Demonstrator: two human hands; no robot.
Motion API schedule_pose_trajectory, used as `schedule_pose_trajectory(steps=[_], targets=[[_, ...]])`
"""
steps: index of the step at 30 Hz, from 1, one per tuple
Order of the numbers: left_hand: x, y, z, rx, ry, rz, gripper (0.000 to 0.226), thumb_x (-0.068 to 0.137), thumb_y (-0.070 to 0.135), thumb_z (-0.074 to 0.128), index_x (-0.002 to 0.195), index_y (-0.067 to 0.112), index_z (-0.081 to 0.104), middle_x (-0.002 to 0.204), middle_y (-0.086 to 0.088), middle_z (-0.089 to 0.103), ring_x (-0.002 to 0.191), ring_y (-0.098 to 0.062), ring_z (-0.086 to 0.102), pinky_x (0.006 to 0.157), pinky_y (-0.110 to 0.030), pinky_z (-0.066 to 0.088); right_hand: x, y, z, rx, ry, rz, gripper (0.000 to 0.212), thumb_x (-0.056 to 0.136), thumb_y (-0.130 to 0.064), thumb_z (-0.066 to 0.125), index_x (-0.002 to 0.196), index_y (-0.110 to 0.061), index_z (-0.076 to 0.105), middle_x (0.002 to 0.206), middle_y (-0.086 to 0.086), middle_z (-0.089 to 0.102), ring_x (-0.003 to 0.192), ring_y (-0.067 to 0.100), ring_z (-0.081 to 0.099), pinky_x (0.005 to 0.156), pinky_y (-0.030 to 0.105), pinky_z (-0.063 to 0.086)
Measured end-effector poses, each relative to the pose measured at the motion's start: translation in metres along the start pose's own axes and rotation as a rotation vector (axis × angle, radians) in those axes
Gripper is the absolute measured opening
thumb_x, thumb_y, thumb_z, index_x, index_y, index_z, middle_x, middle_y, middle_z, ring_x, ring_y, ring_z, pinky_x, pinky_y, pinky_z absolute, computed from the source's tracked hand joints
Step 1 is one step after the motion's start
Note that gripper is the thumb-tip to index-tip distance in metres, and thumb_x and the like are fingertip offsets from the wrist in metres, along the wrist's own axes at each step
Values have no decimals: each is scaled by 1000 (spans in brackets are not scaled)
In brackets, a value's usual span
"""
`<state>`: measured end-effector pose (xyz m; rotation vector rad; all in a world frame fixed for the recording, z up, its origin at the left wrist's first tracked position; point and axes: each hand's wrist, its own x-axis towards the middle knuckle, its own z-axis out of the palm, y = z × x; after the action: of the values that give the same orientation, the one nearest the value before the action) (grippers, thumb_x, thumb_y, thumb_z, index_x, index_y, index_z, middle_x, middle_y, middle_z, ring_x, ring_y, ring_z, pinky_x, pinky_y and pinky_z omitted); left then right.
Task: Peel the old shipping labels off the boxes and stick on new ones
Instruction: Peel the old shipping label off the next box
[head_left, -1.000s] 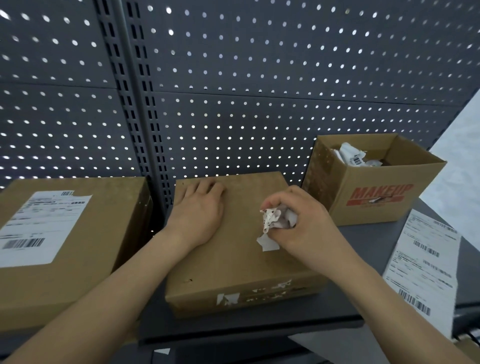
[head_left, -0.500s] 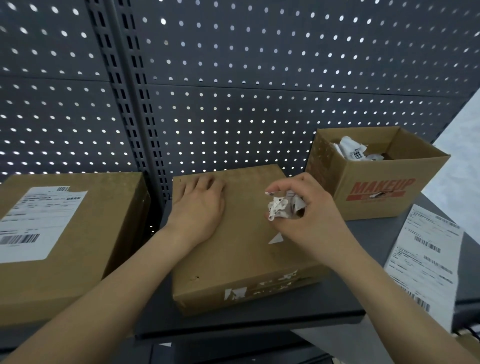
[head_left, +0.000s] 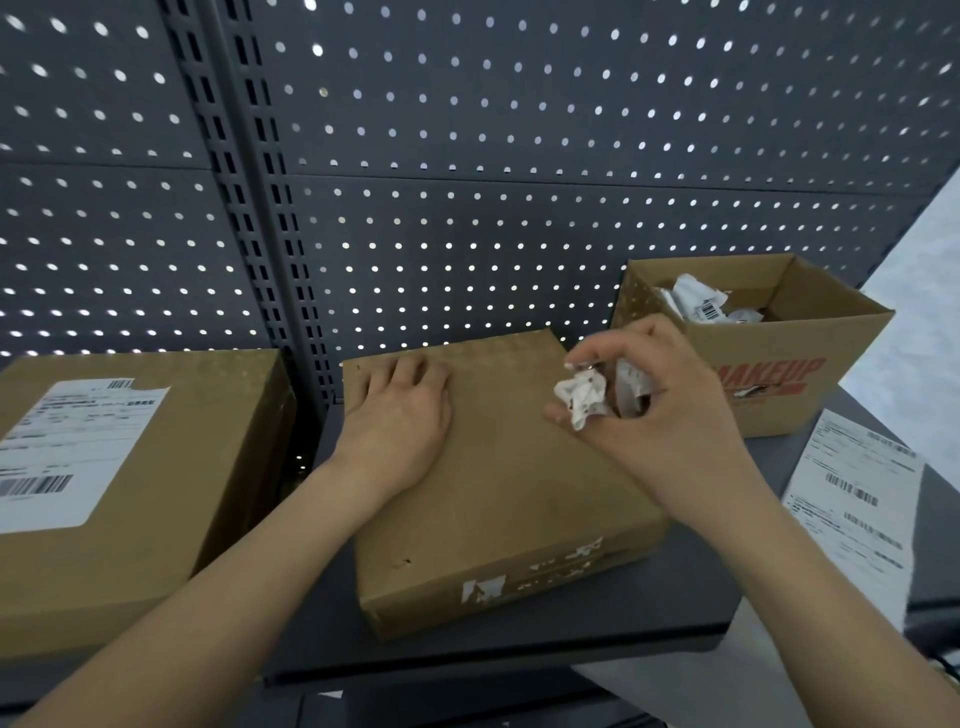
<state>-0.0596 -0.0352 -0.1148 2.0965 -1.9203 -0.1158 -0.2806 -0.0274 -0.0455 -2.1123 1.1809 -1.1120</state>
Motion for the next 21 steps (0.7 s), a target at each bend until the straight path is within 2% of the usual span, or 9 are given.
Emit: schedule_pose_trajectory(steps=[3,6,10,15,17,19,21], targets=[[0,0,1,-2,3,-5,43,105,34,26,144,23,41,150,-1,34,140,-25,26,117,-45,17,4,0,-2,19,-39,6,35,70,-27,88,86,-47,63,95,-16,48,83,4,53,69,10,42],[-1,-1,2,-2,21,5,43,105,34,27,144,23,41,150,-1,36,140,-25,28,117,-44,18,3,9,8,48,-85,20,39,74,-11,84,84,-42,62,93,-13,52,84,5,55,71,13,40],[0,-2,1,-3,36,19,42,104,33,30,143,23,44,148,-1,39,139,-26,30,116,-44,19,2,18,13,41,-60,-35,41,78,1,76,84,-36,61,92,-13,58,88,9,57,74,15,41],[-2,0,-4,3,24,40,41,103,33,32,141,25,46,146,-1,42,137,-26,34,115,-45,25,2,25,8,110,-54,-25,44,80,14,62,93,-28,63,91,-16,62,86,5,59,70,11,41],[-1,2,-7,6,13,54,40,102,32,34,140,25,47,144,-1,45,136,-25,35,114,-46,29,0,28,5,141,-53,-32,51,79,19,51,101,-25,64,98,-16,65,95,2,62,76,11,44],[-1,4,-10,-7,-3,57,39,101,33,36,136,26,50,141,1,47,134,-24,38,110,-46,35,-2,31,3,198,-47,-38,56,80,23,43,107,-21,64,107,-9,64,105,3,65,86,18,48],[-1,8,-12,-37,-14,68,36,99,35,37,129,26,54,136,4,50,129,-22,43,105,-45,40,-4,34,3,286,-41,-8,55,84,24,38,109,-18,65,108,-9,60,106,9,67,87,30,56]])
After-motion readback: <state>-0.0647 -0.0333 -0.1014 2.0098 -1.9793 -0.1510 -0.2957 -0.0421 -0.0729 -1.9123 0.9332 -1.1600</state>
